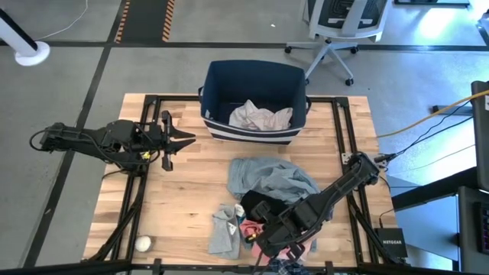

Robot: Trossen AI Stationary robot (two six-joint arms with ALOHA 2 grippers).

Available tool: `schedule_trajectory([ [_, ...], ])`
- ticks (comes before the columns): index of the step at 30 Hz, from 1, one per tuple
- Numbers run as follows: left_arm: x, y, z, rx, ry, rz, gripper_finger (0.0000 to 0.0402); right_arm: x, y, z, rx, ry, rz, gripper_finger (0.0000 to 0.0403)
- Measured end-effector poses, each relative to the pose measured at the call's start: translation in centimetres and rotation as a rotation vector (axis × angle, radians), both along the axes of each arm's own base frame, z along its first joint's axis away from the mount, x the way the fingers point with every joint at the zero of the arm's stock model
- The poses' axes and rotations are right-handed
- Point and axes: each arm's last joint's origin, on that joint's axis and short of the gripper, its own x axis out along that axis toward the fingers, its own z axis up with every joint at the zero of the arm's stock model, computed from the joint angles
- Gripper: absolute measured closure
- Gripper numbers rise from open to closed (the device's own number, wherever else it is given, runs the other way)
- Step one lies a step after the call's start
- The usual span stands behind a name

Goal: Sort clothes
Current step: Put the pink underwear into the blue bin

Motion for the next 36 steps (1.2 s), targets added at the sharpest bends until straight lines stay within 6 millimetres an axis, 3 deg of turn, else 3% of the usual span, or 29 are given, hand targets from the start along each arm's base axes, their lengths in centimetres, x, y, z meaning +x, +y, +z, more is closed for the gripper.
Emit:
schedule_trajectory([
  [7,0.0,0.0,0.0,0.000,0.000,0.000,0.0343,-0.8,-1.7,2.9,-0.067,-0.145,-0.031,0.0378],
  [19,0.0,0.0,0.0,0.000,0.000,0.000,0.0343,-1.8,-6.5,8.6,-0.190,-0.456,-0.196,0.0387],
  [28,0.0,0.0,0.0,0.000,0.000,0.000,0.0343,-2.1,-11.4,11.1,-0.501,-0.610,-0.410,0.0380],
  [36,0.0,0.0,-0.1,0.013,0.008,0.000,0.0343,-1.9,-15.4,12.3,-0.782,-0.626,-0.520,0.0380],
])
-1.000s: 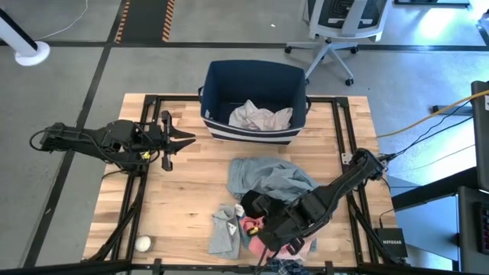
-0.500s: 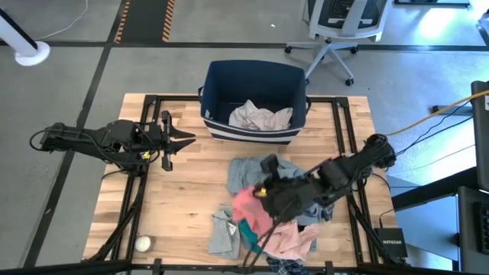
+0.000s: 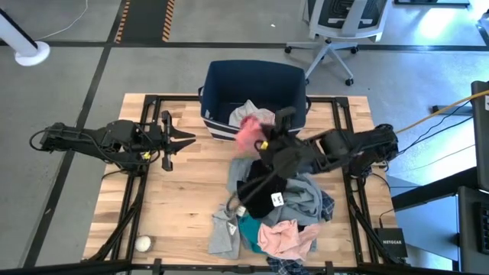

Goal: Sort clothes
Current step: Put the pink underwear into the blue bin

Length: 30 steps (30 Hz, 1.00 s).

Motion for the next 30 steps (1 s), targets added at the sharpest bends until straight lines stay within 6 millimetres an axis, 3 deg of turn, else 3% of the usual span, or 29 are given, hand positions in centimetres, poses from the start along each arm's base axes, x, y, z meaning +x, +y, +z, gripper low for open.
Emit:
schedule_trajectory([
  [16,0.0,0.0,0.0,0.003,0.000,0.001,0.0343,0.9,-7.5,1.0,-0.284,0.231,-0.167,0.0379],
  [23,0.0,0.0,0.0,0.003,0.000,0.000,0.0343,1.4,-9.9,2.0,-0.297,0.125,-0.309,0.0379],
  [30,0.0,0.0,0.0,0.003,-0.001,0.000,0.0343,1.6,-11.1,1.8,-0.204,0.074,-0.268,0.0377],
])
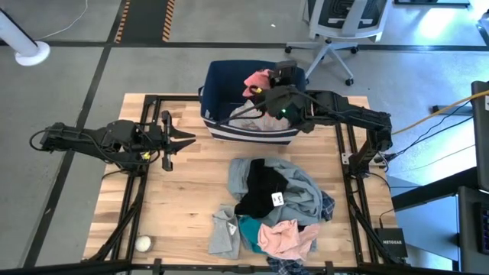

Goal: Sort clothes
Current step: Put the pink underwear into the blue bin, then put the pink socks into the blue bin

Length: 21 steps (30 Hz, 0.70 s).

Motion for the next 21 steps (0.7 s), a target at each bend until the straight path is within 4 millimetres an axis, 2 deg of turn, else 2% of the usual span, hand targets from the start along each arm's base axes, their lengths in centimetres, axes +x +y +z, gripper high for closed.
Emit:
schedule_trajectory([
  [4,0.0,0.0,0.0,0.000,0.000,0.000,0.0343,0.0,0.0,-0.4,0.112,-0.056,0.058,0.0347],
  [13,0.0,0.0,0.0,0.000,-0.002,0.000,0.0343,-0.3,0.5,-1.5,0.311,-0.049,0.150,0.0218],
  [17,0.0,0.0,0.0,0.000,-0.001,0.001,0.0343,-0.4,1.9,-1.9,0.383,0.007,0.244,0.0194],
  [21,0.0,0.0,0.0,0.008,0.000,0.001,0.0343,-0.3,5.0,-2.1,0.502,0.043,0.442,0.0193],
])
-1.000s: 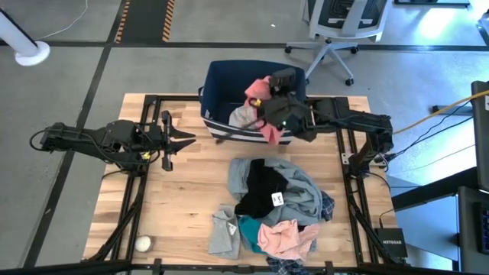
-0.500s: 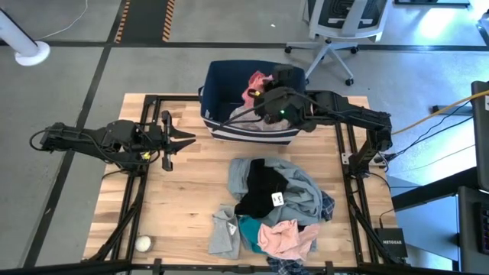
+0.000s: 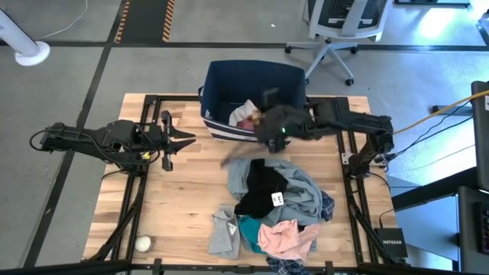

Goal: Sort clothes
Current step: Put the pink socks into the blue bin

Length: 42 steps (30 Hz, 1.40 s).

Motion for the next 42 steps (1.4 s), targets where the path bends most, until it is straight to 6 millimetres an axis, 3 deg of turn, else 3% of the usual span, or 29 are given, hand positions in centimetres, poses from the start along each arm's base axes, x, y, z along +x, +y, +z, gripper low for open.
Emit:
schedule_trajectory([
  [6,0.0,0.0,0.0,0.007,0.001,0.000,0.0343,-1.0,6.2,-0.1,0.093,-0.009,0.193,0.0193],
  [11,0.0,0.0,0.0,0.004,0.001,0.000,0.0343,-2.2,11.0,-1.5,0.246,0.026,0.275,0.0193],
  [17,0.0,0.0,0.0,-0.001,0.000,0.000,0.0343,-3.3,16.0,-5.6,0.307,0.120,0.333,0.0193],
  [21,0.0,0.0,0.0,-0.005,-0.001,0.000,0.0343,-3.7,18.3,-8.7,0.348,0.141,0.341,0.0193],
  [32,0.0,0.0,0.0,-0.010,-0.002,0.000,0.0343,-4.2,20.5,-16.9,0.597,0.244,0.273,0.0193],
  [42,0.0,0.0,0.0,-0.008,-0.001,-0.001,0.0343,-4.9,20.1,-20.1,0.628,0.327,0.226,0.0193],
])
